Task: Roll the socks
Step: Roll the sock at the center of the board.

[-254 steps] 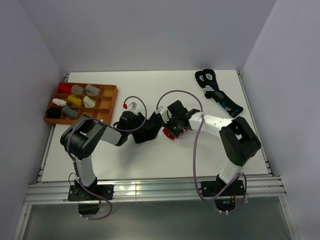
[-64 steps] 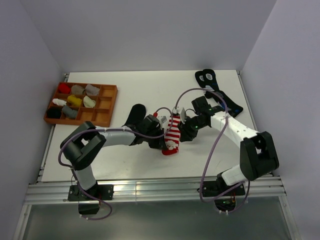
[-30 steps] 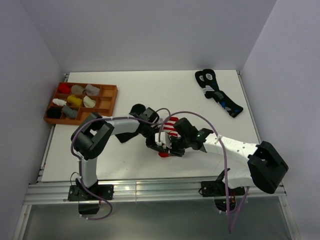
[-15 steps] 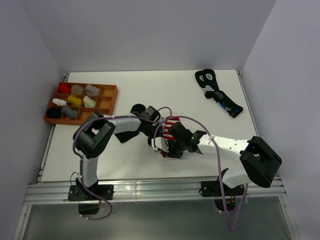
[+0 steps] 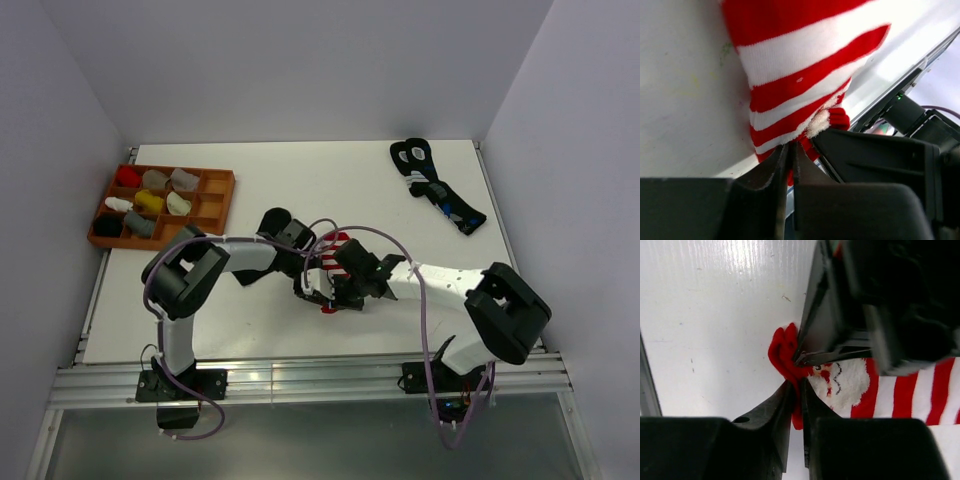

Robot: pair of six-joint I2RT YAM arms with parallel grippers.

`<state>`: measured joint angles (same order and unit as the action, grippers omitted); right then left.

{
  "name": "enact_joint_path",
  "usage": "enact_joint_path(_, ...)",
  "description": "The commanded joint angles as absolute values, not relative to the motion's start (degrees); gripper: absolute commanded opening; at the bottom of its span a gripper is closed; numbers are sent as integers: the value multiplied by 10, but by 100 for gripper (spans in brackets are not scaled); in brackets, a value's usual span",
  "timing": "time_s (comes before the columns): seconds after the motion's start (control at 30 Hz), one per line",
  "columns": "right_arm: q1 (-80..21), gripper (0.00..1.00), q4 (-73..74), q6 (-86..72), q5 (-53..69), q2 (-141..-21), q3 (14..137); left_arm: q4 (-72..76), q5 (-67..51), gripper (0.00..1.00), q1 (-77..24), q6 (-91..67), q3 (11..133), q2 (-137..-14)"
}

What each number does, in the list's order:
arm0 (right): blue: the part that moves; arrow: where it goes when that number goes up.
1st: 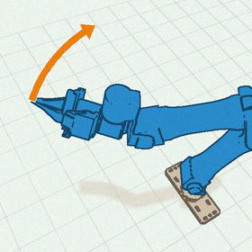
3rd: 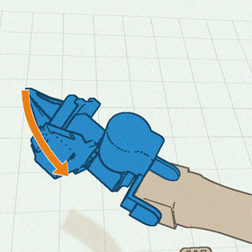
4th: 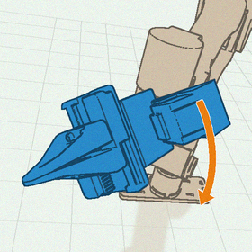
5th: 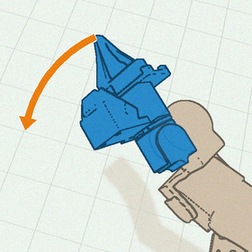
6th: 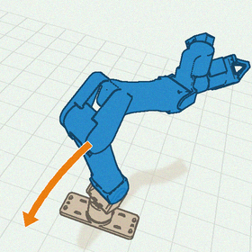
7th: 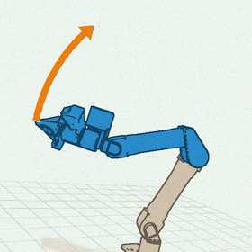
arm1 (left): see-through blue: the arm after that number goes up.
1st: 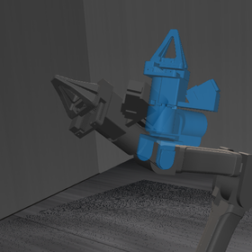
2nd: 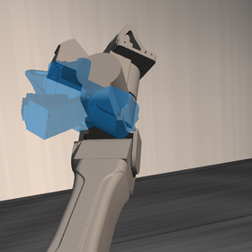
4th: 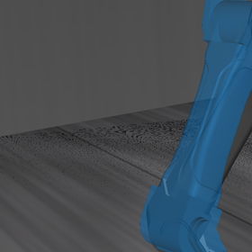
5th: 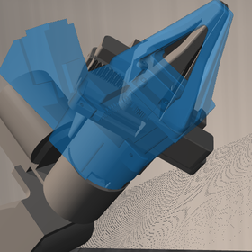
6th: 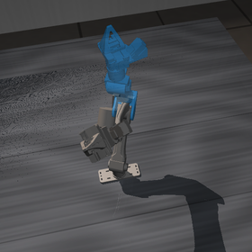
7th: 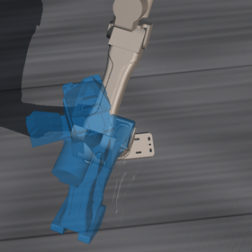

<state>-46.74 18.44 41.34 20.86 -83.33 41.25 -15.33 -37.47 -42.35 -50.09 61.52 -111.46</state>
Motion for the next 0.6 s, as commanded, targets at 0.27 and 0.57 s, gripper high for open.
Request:
enact_joint_path(0.27, -361, 15, 350, 423, 340, -927, 527, 11, -312, 31, -439, -607, 519, -1028)
enact_joint_path(0.57, -326, 13, 460, 440, 395, -1033, 607, 77, -194, 35, -467, -635, 458, -976)
